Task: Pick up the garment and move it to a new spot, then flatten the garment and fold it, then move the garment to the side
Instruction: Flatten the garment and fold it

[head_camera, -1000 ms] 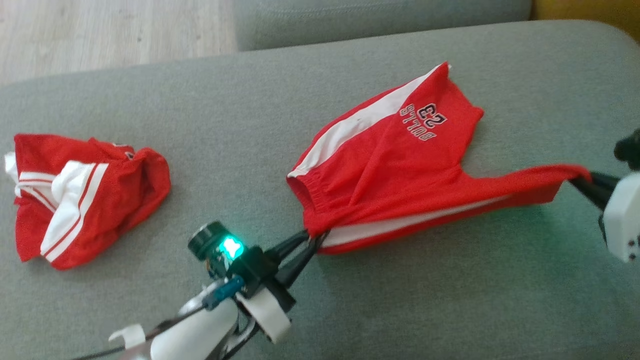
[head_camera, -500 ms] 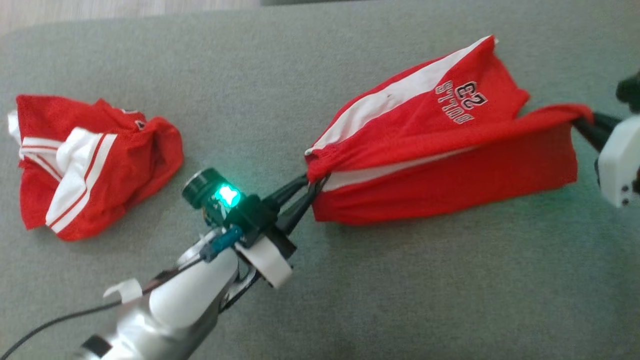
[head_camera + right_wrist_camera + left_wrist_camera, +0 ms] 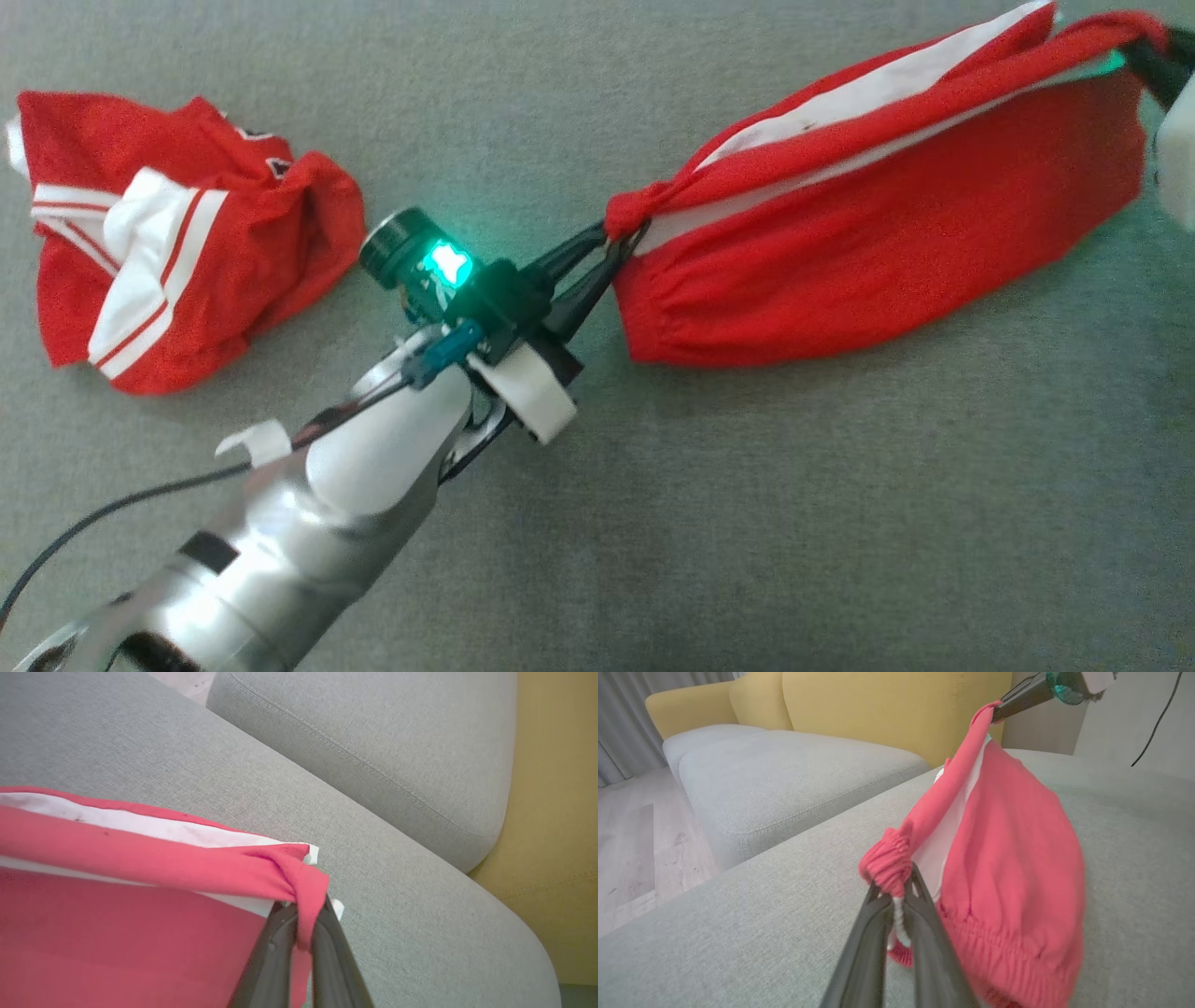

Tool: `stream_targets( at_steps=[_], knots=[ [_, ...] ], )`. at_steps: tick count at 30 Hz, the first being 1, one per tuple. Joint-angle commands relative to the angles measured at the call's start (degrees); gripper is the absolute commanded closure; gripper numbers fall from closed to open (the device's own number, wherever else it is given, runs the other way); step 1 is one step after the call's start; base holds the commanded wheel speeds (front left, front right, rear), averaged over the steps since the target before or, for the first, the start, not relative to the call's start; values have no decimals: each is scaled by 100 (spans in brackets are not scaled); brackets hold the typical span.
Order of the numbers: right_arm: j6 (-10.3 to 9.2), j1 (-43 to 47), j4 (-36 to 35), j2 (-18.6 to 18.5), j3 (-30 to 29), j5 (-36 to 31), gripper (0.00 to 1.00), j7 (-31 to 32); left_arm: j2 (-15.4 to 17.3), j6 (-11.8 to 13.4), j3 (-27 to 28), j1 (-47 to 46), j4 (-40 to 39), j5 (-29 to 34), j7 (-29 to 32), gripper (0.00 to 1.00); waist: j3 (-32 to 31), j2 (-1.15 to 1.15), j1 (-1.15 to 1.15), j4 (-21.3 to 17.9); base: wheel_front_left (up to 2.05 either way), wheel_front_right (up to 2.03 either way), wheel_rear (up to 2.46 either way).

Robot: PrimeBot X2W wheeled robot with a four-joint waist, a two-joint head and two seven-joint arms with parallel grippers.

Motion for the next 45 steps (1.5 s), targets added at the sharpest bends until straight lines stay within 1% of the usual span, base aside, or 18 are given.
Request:
stream_targets(
  at_steps=[1, 9, 13, 14, 15, 16, 19, 22, 24, 27, 32, 35, 38, 40, 43, 45],
  knots=[
    [-5, -116, 19, -96, 5, -28, 100, -30, 32, -11, 251, -296, -46, 8, -28, 100, 185, 0, -1, 156, 0, 0, 0],
    [-5, -614, 516, -139, 428, -39, 100, -261, -303, -77, 255, -627, 258, 56, -32, 100, 537, 0, -1, 431, 0, 0, 0],
    [-5, -817, 759, -162, 629, -66, 100, -506, -432, -109, 172, -685, 363, 98, -33, 100, 636, 0, -1, 524, 0, 0, 0],
    [-5, -852, 807, -147, 677, -76, 32, -591, -454, -113, 170, -690, 385, 101, -33, 100, 647, 0, -1, 534, 0, 0, 0],
    [-5, -871, 901, -132, 708, -55, 0, -630, -474, -116, 175, -694, 403, 107, -33, 81, 652, 0, -1, 541, 0, 0, 0],
    [-5, -876, 1008, -116, 744, -38, 0, -634, -496, -119, 208, -682, 416, 86, -33, 0, 650, 0, -1, 543, 0, 0, 0],
    [-5, -893, 1154, -66, 809, -34, 0, -729, -523, -124, 278, -664, 364, 84, -33, 0, 636, 0, -1, 529, 0, 0, 0],
    [-5, -888, 1403, 54, 752, 35, 0, -1039, -492, -118, 411, -599, 346, 136, -33, 0, 543, 0, -1, 468, 0, 0, 0],
    [-5, -826, 1655, 186, 641, 122, 0, -1391, -436, -66, 603, -471, 226, 204, -33, 0, 365, 0, -1, 388, 0, 0, 0],
    [-5, -783, 1848, 298, 528, 16, 0, -1922, -357, 55, 884, -274, 15, 245, -33, 0, 146, 0, -1, 293, 0, 0, 0],
    [-5, -522, 2048, 718, 69, 132, 0, -2965, -225, 313, 1493, 188, -452, 255, -33, 0, -248, 0, -1, 80, 0, 0, 0],
    [-5, -310, 2057, 982, -208, 135, 0, -3338, -185, 441, 1918, 533, -790, 228, -33, 0, -473, 0, -1, -60, 0, 0, 0],
    [-5, -41, 1988, 1261, -651, 87, 0, -3485, -167, 558, 2383, 897, -1138, 217, -33, 0, -677, 0, -1, -200, 0, 0, 0],
    [-5, 186, 1871, 1470, -1059, -12, 0, -3510, -172, 598, 2672, 1156, -1344, 221, -33, 0, -791, 0, -1, -291, 0, 0, 0],
    [-5, 711, 1400, 1869, -1919, -312, 0, -3515, -207, 611, 3027, 1555, -1582, 273, -33, 0, -964, 0, -1, -412, 0, 0, 0],
    [-5, 1188, 1071, 2214, -2541, -571, 0, -3516, -249, 599, 3242, 1827, -1697, 319, -33, 0, -1094, 0, -1, -494, 0, 0, 0]
  ],
)
